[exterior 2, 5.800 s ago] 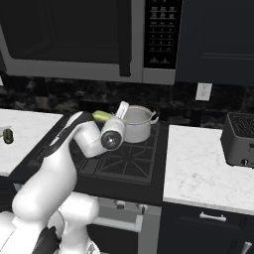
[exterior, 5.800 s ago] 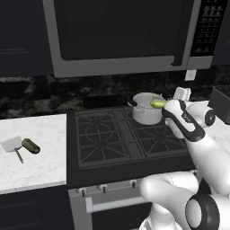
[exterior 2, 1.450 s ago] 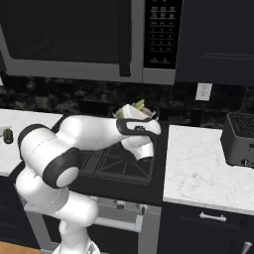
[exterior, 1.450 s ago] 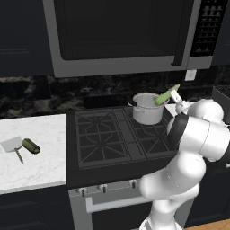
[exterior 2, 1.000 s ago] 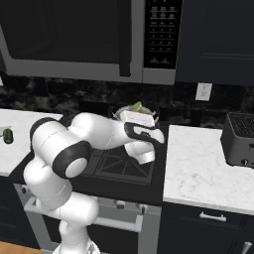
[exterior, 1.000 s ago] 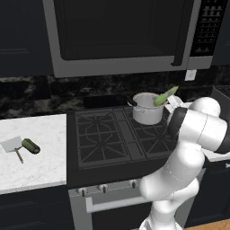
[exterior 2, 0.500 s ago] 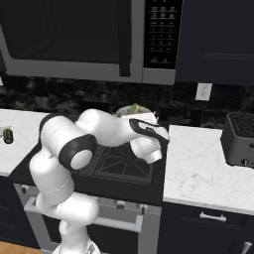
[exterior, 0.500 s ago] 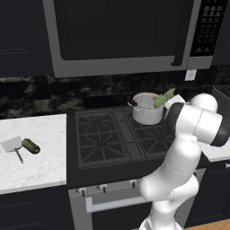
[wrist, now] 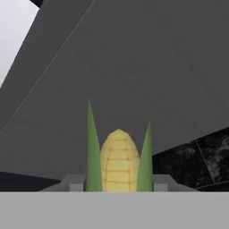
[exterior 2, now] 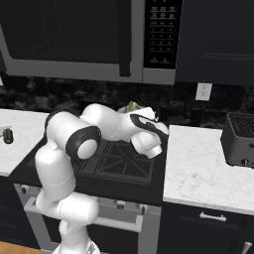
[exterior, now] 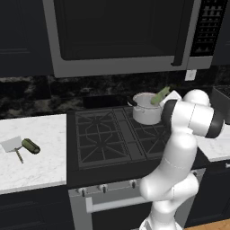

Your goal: Put the corn and cucumber in the pot. Retrieve the spatula and lightly stir the vegetables in the pot.

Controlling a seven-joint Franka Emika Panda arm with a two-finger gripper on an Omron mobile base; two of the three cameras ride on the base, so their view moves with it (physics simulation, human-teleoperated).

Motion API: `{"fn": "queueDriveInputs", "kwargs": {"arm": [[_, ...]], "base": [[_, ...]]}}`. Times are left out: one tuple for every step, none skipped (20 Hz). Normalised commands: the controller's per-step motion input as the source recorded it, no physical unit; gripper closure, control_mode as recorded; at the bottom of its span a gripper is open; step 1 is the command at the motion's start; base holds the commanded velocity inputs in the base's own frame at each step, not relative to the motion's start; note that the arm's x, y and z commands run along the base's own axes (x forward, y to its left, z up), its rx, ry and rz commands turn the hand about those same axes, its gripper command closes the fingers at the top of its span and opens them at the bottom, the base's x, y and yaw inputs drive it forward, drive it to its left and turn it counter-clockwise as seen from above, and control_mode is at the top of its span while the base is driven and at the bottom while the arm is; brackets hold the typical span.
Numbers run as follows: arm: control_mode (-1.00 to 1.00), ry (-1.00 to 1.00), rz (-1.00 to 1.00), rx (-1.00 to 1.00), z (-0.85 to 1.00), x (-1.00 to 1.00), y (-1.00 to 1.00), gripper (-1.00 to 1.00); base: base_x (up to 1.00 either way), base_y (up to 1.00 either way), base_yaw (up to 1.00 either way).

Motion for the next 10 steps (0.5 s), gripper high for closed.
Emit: {"fn": "queueDriveInputs", "kwargs": {"arm": [[-1.0,-0.03,0.0,0.0,0.0,0.44,0.0,1.0],[-1.0,-0.02,0.0,0.0,0.0,0.45,0.0,1.0],[-1.0,-0.02,0.0,0.0,0.0,0.45,0.0,1.0],[-1.0,-0.03,-0.01,0.0,0.0,0.47,0.0,1.0],[-1.0,-0.02,-0.03,0.0,-0.02,0.51,0.0,1.0],[-1.0,-0.02,-0.04,0.0,-0.04,0.52,0.0,1.0],[-1.0,-0.01,-0.05,0.0,-0.09,0.45,0.0,1.0],[-1.0,0.0,-0.05,0.0,-0.1,0.36,0.0,1.0],[-1.0,0.0,-0.05,-0.01,-0.16,0.24,0.0,1.0],[-1.0,0.0,-0.05,-0.03,-0.27,0.13,0.0,1.0]], "base": [[0.0,0.0,0.0],[0.0,0.0,0.0],[0.0,0.0,0.0],[0.0,0.0,0.0],[0.0,0.0,0.0],[0.0,0.0,0.0],[0.0,0.0,0.0],[0.0,0.0,0.0],[0.0,0.0,0.0],[0.0,0.0,0.0]]}}
